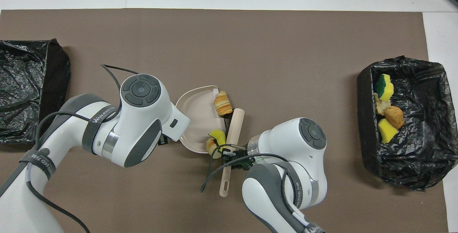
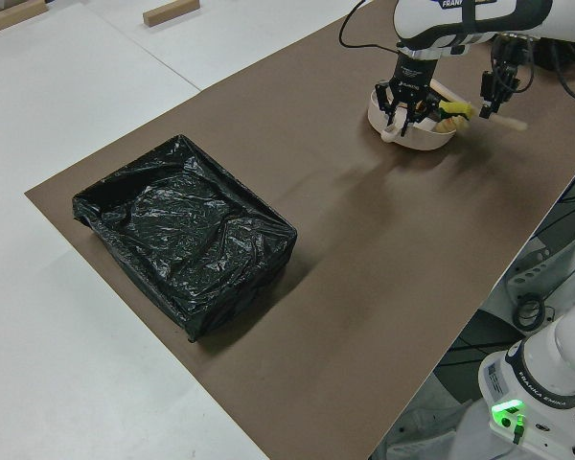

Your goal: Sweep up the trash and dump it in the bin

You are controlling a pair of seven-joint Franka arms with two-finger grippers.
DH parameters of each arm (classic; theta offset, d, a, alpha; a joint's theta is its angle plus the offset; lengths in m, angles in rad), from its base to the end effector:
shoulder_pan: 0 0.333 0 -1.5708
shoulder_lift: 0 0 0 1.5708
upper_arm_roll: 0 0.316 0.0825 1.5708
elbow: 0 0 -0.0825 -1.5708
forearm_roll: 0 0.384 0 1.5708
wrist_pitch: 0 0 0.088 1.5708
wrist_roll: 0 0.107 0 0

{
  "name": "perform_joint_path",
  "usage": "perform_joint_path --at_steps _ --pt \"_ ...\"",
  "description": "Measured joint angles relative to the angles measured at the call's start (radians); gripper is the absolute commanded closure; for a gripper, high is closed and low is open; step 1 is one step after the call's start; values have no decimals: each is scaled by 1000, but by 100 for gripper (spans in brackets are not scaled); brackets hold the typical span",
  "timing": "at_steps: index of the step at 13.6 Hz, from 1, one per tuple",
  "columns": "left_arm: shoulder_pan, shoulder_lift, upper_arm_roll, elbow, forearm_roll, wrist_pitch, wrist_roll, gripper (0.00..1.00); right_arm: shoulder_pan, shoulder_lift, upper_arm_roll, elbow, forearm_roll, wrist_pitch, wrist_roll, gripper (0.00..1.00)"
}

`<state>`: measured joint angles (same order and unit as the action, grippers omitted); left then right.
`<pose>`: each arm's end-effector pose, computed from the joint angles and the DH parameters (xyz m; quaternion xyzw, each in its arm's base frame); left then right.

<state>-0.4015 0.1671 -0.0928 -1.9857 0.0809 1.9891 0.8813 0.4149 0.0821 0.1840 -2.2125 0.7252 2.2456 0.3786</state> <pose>0.5043 -0.2646 0.3693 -0.7574 0.6473 0.0850 0.0116 0.4339 0.3185 0.3439 -0.9520 0.1243 0.1519 0.2348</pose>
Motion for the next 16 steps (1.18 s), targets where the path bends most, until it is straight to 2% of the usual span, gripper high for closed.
perform_joint_path --at_steps 5,7,11,13,16 --pt "0 -1 0 0 0 -3 0 100 15 9 -1 68 -24 -41 8 100" --pt "0 -1 0 0 0 -3 0 100 14 8 -3 85 -143 -115 8 100" --pt "3 -1 3 -1 0 -7 0 100 5 -27 -13 141 -482 -324 -7 100" --pt "4 -1 4 -1 0 -8 0 100 -24 -35 -13 145 -618 -335 -155 100" --pt "4 -1 4 -1 0 -8 0 100 -87 29 -15 185 -762 -334 -325 100"
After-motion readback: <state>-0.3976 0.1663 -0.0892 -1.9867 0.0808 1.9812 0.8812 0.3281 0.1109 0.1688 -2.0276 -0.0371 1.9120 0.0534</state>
